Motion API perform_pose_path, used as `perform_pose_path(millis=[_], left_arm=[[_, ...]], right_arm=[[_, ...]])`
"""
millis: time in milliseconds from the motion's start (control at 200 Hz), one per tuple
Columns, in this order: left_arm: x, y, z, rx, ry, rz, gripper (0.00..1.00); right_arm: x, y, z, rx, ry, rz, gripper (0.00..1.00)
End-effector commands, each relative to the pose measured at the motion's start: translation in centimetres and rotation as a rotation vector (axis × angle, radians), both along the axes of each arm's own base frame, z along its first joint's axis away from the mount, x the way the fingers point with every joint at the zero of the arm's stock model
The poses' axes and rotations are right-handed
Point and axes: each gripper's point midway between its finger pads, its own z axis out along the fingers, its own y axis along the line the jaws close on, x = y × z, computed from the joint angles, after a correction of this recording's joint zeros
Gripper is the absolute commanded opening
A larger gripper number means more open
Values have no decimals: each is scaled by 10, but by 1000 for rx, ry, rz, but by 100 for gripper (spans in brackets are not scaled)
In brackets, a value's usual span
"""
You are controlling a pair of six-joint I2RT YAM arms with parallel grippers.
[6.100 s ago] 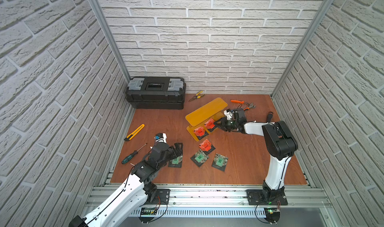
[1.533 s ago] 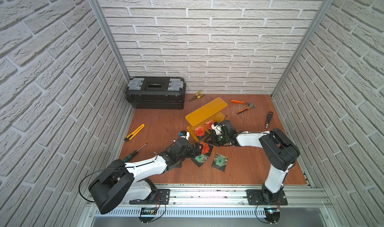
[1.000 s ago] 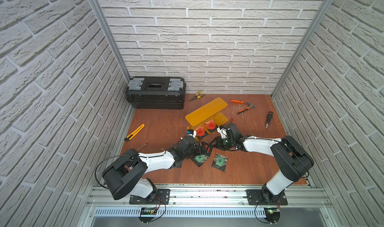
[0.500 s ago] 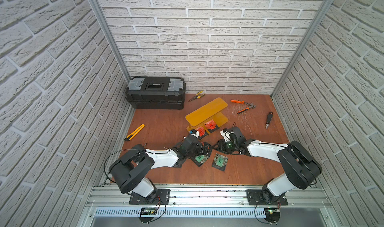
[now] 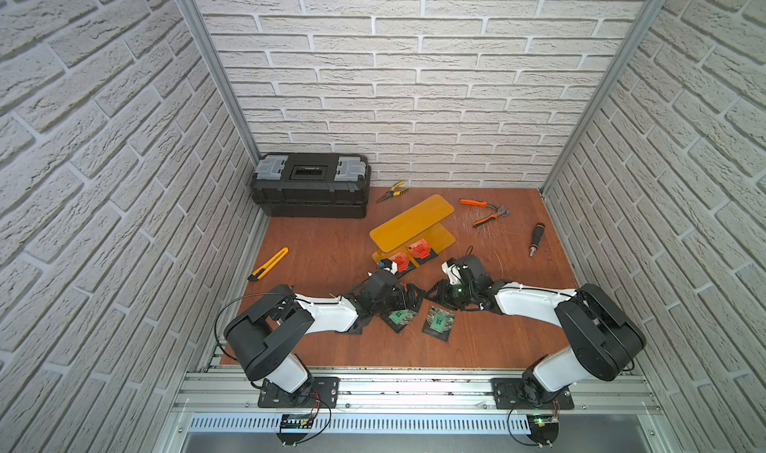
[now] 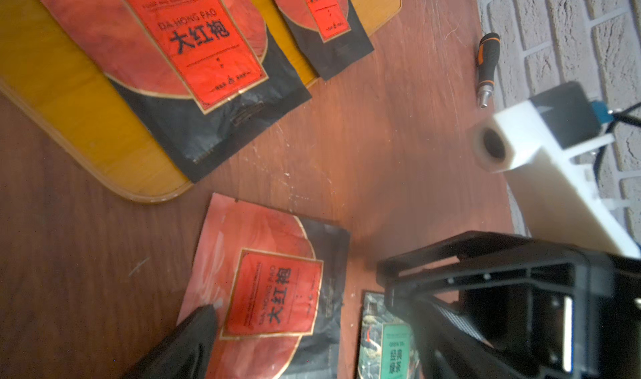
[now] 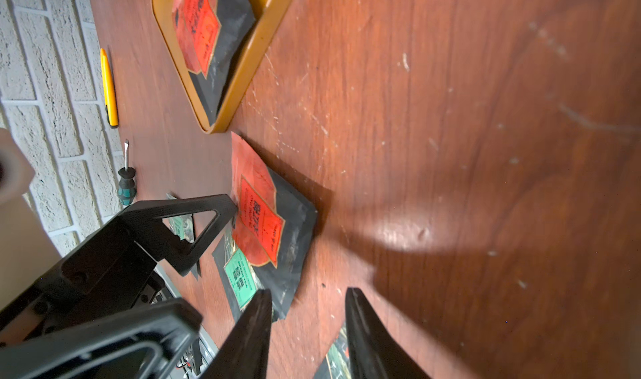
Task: Place the tea bags on the shelf by color
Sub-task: Pick up the tea bag from the center of the board.
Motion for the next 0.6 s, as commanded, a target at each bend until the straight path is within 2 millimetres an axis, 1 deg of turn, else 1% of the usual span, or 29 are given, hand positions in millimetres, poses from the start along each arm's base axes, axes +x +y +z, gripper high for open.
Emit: perform_pose_path(millis=[0,260,420,595], left_arm=[[-1,2,-7,12,15,15,93],[-5,8,-16,31,43,34,93],[-5,9,-17,33,44,38,93],[-5,9,-17,34,45,38,93]], right_arm=[[2,4,3,36,-11,-17,40],[8,12,0,89,-3,-37,38],[11,16,-3,111,6,-50,35],[10,19,-9,122,21,-63,33]])
